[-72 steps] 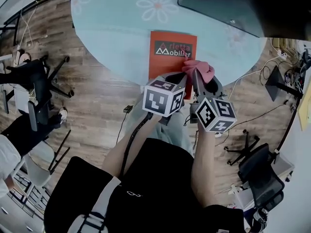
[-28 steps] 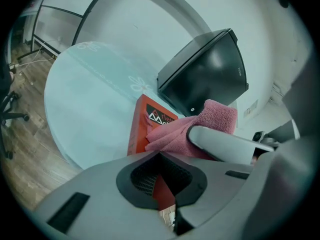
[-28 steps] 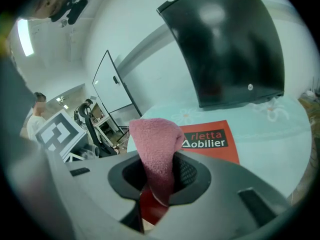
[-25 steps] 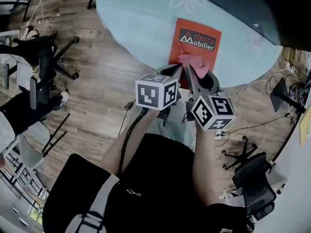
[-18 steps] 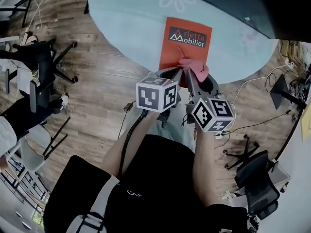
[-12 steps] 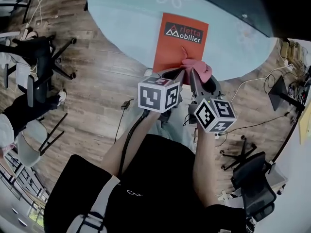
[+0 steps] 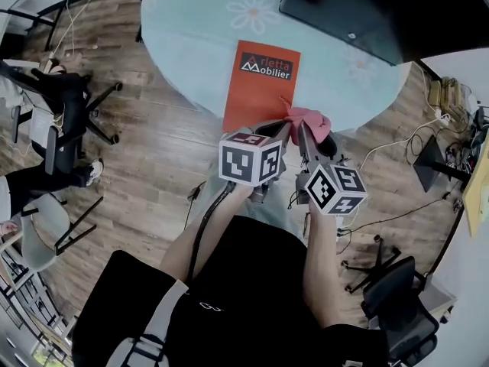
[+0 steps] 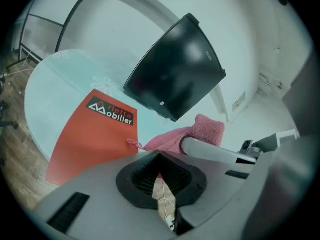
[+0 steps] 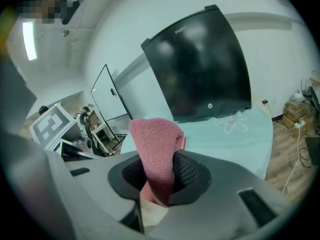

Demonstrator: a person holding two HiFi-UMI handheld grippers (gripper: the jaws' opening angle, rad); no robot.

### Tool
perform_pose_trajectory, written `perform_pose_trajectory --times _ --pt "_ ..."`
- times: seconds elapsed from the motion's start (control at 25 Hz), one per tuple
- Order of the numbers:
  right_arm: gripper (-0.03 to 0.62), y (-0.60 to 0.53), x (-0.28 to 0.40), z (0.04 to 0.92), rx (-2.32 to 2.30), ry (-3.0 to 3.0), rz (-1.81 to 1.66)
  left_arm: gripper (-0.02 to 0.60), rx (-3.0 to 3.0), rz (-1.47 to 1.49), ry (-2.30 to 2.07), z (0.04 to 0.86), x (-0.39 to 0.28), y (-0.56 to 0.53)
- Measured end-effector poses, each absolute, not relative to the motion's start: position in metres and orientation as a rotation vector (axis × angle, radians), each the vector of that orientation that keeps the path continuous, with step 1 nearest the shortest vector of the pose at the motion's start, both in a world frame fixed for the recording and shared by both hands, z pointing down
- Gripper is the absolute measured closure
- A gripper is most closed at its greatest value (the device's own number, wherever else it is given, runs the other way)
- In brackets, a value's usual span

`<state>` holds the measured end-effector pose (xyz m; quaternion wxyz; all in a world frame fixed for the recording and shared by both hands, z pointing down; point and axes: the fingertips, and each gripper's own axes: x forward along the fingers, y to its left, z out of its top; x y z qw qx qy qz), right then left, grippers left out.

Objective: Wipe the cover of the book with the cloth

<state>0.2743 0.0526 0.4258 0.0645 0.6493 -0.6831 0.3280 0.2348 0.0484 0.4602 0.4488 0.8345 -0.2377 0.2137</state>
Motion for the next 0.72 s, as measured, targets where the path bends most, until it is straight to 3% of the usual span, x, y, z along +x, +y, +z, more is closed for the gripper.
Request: perform_pose_trajectory --times 0.72 --pt "0.508 0.002 0.284 0.272 2.039 -2.481 0.467 0.569 2.602 0.289 -0.899 0.288 0.215 -0.022"
